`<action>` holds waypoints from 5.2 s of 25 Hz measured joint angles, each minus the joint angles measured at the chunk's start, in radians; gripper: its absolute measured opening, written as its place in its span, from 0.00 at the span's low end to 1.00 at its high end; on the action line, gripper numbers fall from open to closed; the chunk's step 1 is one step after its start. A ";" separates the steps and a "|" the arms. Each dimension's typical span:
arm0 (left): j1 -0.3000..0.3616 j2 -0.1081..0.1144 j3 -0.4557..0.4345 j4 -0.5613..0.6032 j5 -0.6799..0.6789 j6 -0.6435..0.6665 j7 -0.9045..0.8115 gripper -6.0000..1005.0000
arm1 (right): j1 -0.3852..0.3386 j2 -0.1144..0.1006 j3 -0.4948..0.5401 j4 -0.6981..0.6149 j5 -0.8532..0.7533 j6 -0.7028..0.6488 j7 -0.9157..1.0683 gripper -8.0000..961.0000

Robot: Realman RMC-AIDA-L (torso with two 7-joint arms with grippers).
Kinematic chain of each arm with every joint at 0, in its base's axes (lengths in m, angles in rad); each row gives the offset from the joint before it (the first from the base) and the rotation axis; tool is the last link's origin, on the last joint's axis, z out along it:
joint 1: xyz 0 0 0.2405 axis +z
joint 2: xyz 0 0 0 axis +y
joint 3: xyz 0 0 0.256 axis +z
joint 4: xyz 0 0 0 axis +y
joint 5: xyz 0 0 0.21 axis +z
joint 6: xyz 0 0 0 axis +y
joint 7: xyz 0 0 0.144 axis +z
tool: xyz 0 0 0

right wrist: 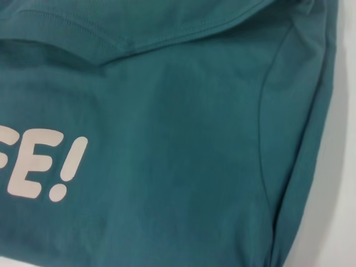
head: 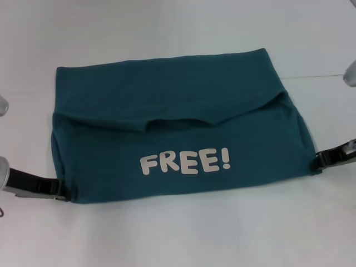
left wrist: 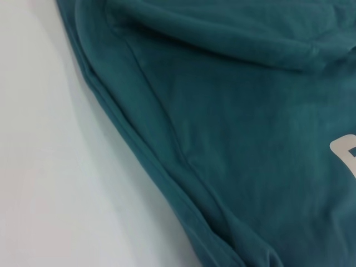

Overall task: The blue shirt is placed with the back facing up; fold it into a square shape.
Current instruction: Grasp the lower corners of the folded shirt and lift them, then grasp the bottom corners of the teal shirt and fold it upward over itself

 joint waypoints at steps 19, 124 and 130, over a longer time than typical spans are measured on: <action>-0.011 0.080 -0.107 0.004 -0.002 0.372 0.057 0.10 | -0.020 -0.039 -0.079 -0.203 0.008 -0.455 -0.106 0.09; -0.005 -0.010 -0.235 -0.040 -0.270 -0.303 0.243 0.14 | 0.048 0.022 0.165 0.093 0.306 0.358 -0.168 0.15; -0.010 -0.011 -0.216 -0.074 -0.270 -0.363 0.244 0.15 | 0.048 0.015 0.156 0.126 0.304 0.401 -0.177 0.17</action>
